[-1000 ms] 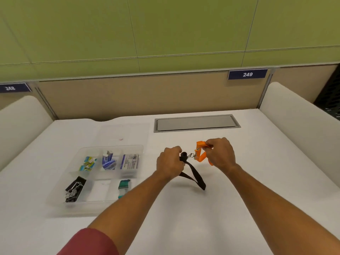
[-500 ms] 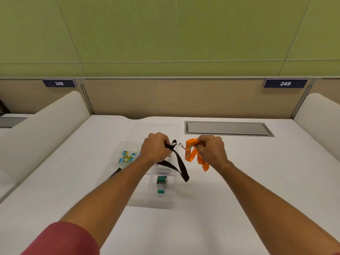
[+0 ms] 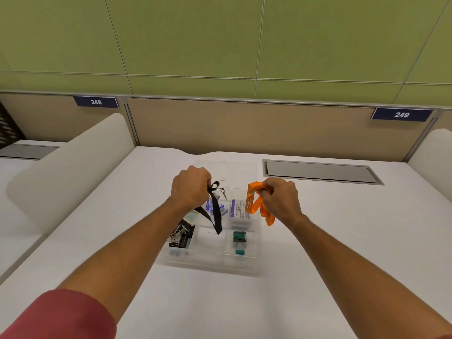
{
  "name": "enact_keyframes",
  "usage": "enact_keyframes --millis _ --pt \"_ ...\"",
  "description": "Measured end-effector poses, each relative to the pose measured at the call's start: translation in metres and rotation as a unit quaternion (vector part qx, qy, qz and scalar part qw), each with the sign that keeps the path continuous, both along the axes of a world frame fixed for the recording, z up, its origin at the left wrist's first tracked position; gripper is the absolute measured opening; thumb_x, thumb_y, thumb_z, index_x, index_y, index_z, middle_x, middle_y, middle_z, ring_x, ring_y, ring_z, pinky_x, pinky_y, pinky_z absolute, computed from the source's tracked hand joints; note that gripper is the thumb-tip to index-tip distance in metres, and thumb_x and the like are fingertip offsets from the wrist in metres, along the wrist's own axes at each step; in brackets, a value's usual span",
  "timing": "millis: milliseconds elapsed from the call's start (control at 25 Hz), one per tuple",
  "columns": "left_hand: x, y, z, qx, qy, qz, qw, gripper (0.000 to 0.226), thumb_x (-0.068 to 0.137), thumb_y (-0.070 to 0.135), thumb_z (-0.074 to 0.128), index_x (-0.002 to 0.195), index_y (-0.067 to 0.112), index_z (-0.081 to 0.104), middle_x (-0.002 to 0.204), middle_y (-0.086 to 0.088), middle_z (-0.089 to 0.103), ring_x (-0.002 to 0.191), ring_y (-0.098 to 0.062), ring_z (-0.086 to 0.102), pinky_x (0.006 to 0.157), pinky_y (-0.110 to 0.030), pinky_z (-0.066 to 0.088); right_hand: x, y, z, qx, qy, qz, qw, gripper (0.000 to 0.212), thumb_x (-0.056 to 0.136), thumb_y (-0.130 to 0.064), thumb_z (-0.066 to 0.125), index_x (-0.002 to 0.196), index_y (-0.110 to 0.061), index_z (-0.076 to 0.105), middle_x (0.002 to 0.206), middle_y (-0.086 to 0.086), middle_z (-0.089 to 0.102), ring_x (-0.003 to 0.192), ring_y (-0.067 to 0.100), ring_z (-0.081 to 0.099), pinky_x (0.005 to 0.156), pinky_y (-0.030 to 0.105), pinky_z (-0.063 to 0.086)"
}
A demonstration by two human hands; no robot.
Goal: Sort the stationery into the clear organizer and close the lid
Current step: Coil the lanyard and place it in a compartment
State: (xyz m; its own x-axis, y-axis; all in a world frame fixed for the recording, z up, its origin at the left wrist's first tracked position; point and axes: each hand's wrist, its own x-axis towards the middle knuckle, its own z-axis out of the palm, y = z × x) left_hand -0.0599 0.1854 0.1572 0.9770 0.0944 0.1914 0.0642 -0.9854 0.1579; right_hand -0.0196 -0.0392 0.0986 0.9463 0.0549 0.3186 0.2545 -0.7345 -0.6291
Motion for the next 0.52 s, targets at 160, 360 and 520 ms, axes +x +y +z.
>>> enact_keyframes --millis 160,360,520 --pt "-0.004 0.005 -0.016 0.043 0.007 -0.03 0.999 0.013 0.08 0.015 0.069 0.092 0.019 0.072 0.087 -0.007 0.068 0.074 -0.029 0.062 0.058 -0.029 0.04 -0.001 0.009 -0.004 -0.002 0.005 -0.008 1.0 0.023 0.092 -0.031 0.062 0.1 -0.011 0.071 0.098 0.008 0.073 0.077 0.014 0.06 0.078 0.028 0.05" --pt "-0.004 -0.006 -0.056 -0.023 0.041 -0.06 0.997 0.013 0.08 0.022 0.071 0.093 0.022 0.072 0.094 -0.007 0.069 0.082 -0.029 0.063 0.063 -0.03 0.045 -0.003 0.015 -0.01 -0.013 0.012 -0.023 1.0 0.024 0.092 -0.032 0.062 0.1 -0.012 0.071 0.099 0.008 0.073 0.076 0.013 0.059 0.079 0.028 0.049" --pt "-0.003 -0.011 -0.088 -0.111 0.06 -0.06 0.99 0.013 0.078 0.019 0.074 0.09 0.024 0.072 0.094 -0.002 0.07 0.09 -0.023 0.064 0.071 -0.033 0.053 -0.005 0.019 -0.012 -0.018 0.014 -0.029 0.999 0.025 0.091 -0.032 0.062 0.102 -0.011 0.071 0.101 0.008 0.073 0.077 0.013 0.059 0.082 0.031 0.051"
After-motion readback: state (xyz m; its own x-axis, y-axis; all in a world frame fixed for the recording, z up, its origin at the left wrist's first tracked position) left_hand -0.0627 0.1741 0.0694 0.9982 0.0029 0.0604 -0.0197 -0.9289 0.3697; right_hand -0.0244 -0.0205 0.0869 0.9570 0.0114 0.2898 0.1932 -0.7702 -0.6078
